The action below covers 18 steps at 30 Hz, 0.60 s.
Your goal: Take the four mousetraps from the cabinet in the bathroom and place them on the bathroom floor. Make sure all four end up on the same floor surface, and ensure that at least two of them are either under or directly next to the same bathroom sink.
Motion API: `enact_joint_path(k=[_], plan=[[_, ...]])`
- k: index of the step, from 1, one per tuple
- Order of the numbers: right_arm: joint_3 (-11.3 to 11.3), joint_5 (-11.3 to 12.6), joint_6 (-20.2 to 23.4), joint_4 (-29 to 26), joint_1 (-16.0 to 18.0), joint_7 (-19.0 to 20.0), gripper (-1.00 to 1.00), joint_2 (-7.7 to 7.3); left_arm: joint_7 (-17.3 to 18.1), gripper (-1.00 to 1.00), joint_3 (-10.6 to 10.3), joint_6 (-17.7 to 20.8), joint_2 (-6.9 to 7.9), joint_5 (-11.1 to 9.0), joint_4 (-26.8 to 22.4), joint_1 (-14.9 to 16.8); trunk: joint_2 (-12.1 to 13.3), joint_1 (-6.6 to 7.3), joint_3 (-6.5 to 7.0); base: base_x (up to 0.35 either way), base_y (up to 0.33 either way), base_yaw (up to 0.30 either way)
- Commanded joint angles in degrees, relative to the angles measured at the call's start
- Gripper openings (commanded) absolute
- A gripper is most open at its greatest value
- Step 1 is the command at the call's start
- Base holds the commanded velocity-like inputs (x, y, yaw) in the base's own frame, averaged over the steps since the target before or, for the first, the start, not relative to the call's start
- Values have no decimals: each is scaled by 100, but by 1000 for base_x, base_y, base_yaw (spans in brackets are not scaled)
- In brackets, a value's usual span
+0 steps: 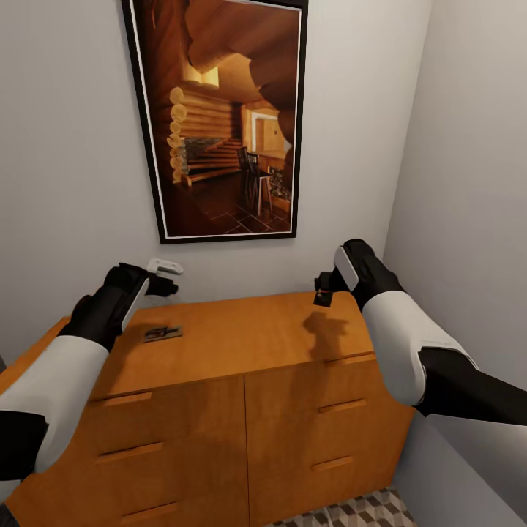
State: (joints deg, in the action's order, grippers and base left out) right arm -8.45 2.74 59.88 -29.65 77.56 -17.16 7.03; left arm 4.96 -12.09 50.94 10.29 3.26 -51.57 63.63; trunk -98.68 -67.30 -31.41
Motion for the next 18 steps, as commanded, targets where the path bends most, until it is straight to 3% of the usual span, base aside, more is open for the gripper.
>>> enact_joint_path(k=[1, 10, 11, 18], plan=[[-34, 33, 12, -4, 5, -42, -100, 4, 73, 100, -47, -12, 39, 71, 27, 38, -3, 0, -7, 0, 0, 0], [-34, 26, 12, 17, 5, -42, -100, -26, 361, 100, -335, -302, 331, 387, 236, 105, -3, 0, -7, 0, 0, 0], [-34, 26, 12, 18, 5, -42, -100, -29, 6197, 100, -386, -777, 457, 2115, 245, 106, -3, 0, -7, 0, 0, 0], [-34, 25, 12, 47, 5, -47, -100, -34, 6269, 100, -413, -861, 494, 2132, 259, 106, -3, 0, -7, 0, 0, 0]])
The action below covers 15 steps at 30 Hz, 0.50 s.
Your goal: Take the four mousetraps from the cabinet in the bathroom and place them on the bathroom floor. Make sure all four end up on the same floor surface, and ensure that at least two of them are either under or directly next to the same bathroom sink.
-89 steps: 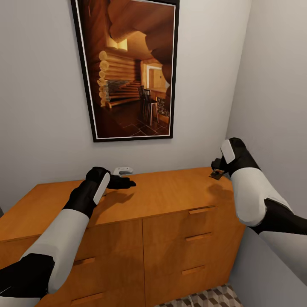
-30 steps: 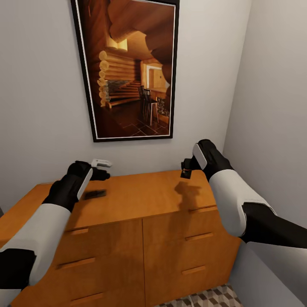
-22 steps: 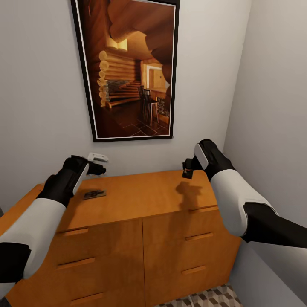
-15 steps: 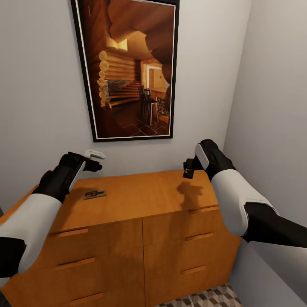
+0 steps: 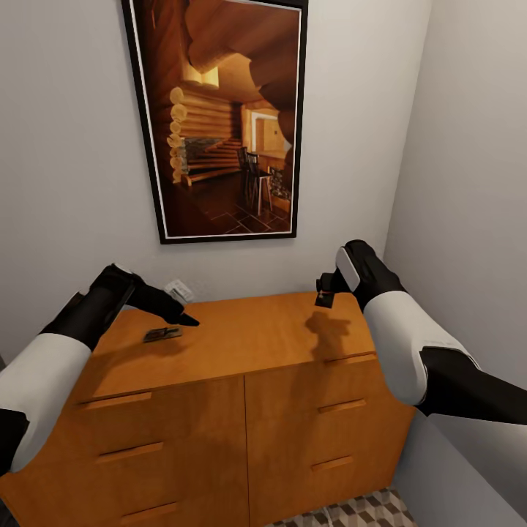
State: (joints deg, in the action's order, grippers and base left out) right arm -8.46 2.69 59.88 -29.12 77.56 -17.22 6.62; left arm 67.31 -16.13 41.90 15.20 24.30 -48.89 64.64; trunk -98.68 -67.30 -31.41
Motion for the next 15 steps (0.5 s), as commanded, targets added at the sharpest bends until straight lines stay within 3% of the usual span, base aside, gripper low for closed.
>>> enact_joint_path(k=[1, 6, 15], plan=[[-33, 30, 12, -2, 5, -40, -100, 7, 43, 100, -12, 4, 6, 29, -8, 5, -3, 0, -7, 0, 0, 0], [-33, 26, 12, 9, 5, -40, -100, 2, 171, 100, -49, -349, 84, 24, -16, 5, -3, 0, -7, 0, 0, 0], [-33, 31, 12, 12, 5, -44, -100, 6, 680, 100, -289, -499, 227, 41, -23, 5, -3, 0, -7, 0, 0, 0]])
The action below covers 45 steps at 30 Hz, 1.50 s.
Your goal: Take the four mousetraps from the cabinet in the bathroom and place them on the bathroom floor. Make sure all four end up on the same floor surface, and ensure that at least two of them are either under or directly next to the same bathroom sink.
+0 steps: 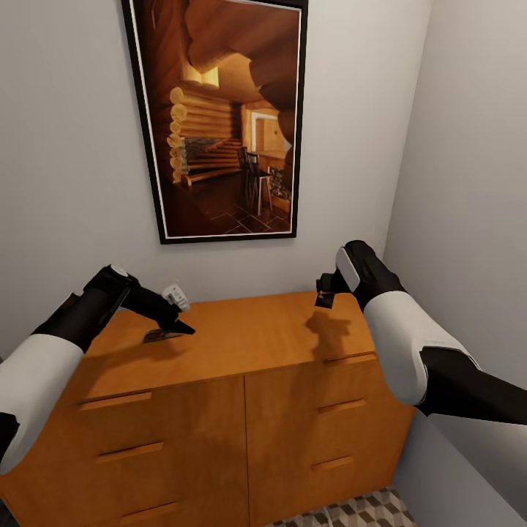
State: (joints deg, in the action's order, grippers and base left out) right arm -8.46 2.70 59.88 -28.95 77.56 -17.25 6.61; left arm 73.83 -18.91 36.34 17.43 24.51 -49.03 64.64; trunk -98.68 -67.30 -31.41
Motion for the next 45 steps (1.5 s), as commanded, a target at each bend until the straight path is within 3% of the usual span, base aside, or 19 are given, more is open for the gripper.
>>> enact_joint_path(k=[1, 6, 16, 29, 45], plan=[[-33, 30, 12, -6, 5, -41, -100, 7, 58, 100, -27, 51, 32, 21, -4, 5, -3, 0, -7, 0, 0, 0], [-33, 29, 12, -6, 5, -39, -100, 7, 61, 100, -38, 55, 129, 12, 41, 6, -3, 0, -7, 0, 0, 0], [-33, 39, 12, -6, 5, -41, -100, 7, 44, 100, 72, 29, 445, 203, 347, 8, -3, 0, -7, 0, 0, 0], [-33, 45, 12, -6, 5, -42, -100, 7, 44, 100, 105, 14, 699, 237, 345, 8, -3, 0, -7, 0, 0, 0], [-33, 32, 12, -1, 5, -42, -100, 9, 54, 100, 107, 12, 756, 210, 296, 7, -3, 0, -7, 0, 0, 0]])
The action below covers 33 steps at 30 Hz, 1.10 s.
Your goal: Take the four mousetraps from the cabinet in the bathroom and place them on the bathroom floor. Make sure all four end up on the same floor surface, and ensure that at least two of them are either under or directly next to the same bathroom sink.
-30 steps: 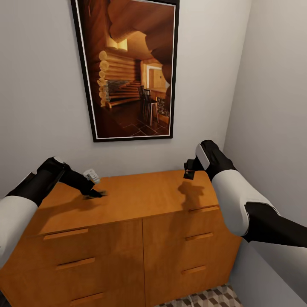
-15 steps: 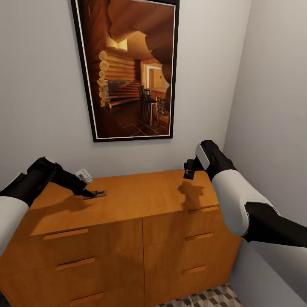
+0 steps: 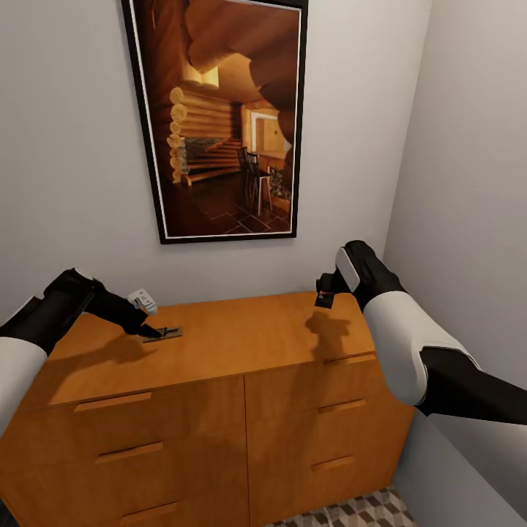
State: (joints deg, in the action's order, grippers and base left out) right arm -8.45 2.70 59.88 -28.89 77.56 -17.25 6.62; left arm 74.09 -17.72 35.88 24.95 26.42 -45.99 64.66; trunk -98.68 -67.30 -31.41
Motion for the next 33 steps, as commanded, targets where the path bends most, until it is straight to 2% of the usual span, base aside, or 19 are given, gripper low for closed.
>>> enact_joint_path(k=[1, 12, 20, 33], plan=[[-34, 31, 12, -8, 5, -42, -100, 6, 44, 100, -12, 58, 11, 11, -32, 8, -3, 0, -7, 0, 0, 0], [-34, 29, 12, -9, 5, -42, -100, 6, 85, 100, -7, 64, 9, 10, -305, 5, -3, 0, -7, 3, 3, 0], [-34, 29, 12, -9, 5, -42, -100, 6, 88, 100, 4, 84, 7, -3, -344, 6, -3, 0, -7, 93, 100, 0], [-34, 30, 12, -3, 5, -42, -100, 6, 88, 100, -4, 73, 4, -5, -342, 11, -3, 0, -7, 11, 12, 0]])
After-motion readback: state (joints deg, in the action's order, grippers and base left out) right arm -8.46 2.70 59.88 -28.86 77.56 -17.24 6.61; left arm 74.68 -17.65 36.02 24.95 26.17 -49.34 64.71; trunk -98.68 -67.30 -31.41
